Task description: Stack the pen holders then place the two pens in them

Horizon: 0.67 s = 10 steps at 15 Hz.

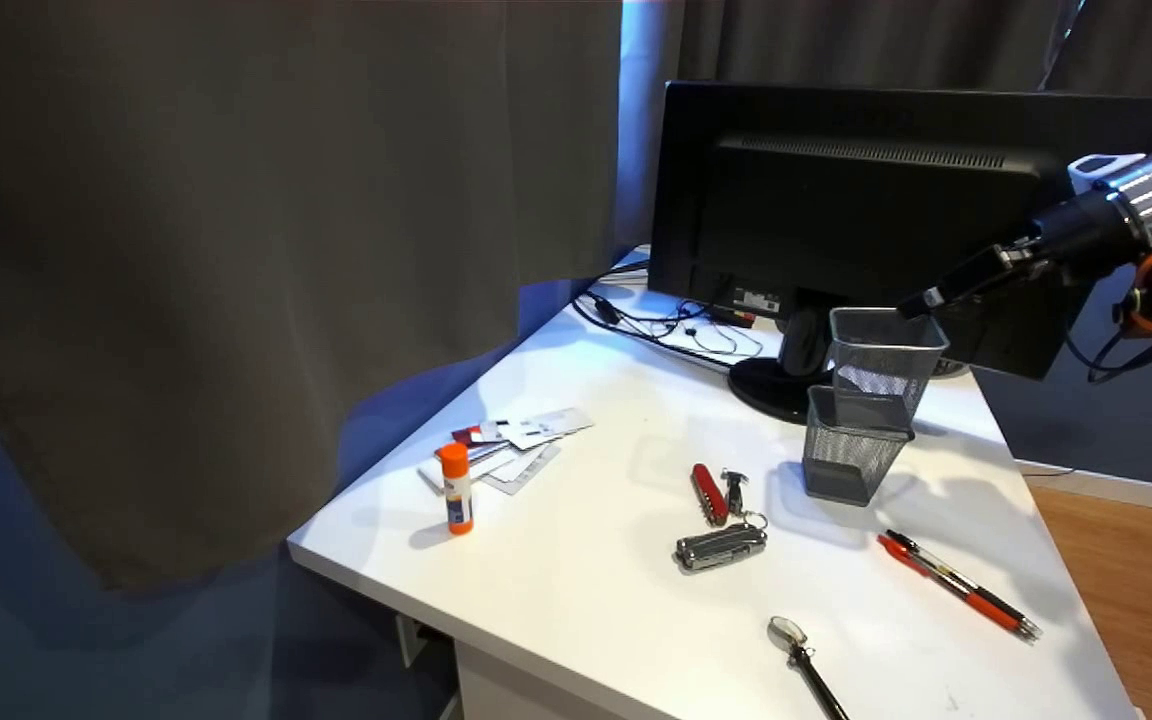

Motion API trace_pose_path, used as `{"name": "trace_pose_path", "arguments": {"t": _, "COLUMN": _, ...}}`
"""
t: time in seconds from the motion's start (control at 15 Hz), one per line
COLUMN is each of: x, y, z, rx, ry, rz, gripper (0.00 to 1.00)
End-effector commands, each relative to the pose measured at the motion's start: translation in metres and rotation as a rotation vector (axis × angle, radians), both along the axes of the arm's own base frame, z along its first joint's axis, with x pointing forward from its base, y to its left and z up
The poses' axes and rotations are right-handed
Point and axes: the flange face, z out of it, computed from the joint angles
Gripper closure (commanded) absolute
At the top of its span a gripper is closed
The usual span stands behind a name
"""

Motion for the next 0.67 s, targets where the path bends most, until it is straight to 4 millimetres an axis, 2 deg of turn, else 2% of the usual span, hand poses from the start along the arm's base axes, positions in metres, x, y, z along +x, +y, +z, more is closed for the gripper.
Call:
{"name": "trace_pose_path", "arguments": {"t": 0.0, "x": 0.009, "y": 0.008, "z": -0.005, "rx": 0.033, "ry": -0.007, "rz": 0.017, "gripper": 0.97}}
{"name": "trace_pose_path", "arguments": {"t": 0.4, "x": 0.011, "y": 0.012, "z": -0.016, "rx": 0.055, "ry": 0.008, "rz": 0.046, "gripper": 0.97}}
{"name": "trace_pose_path", "arguments": {"t": 0.47, "x": 0.012, "y": 0.012, "z": -0.018, "rx": 0.052, "ry": 0.013, "rz": 0.047, "gripper": 0.91}}
{"name": "trace_pose_path", "arguments": {"t": 0.53, "x": 0.012, "y": 0.01, "z": -0.02, "rx": 0.047, "ry": 0.022, "rz": 0.042, "gripper": 0.65}}
{"name": "trace_pose_path", "arguments": {"t": 0.6, "x": 0.012, "y": 0.01, "z": -0.021, "rx": 0.04, "ry": 0.028, "rz": 0.038, "gripper": 0.65}}
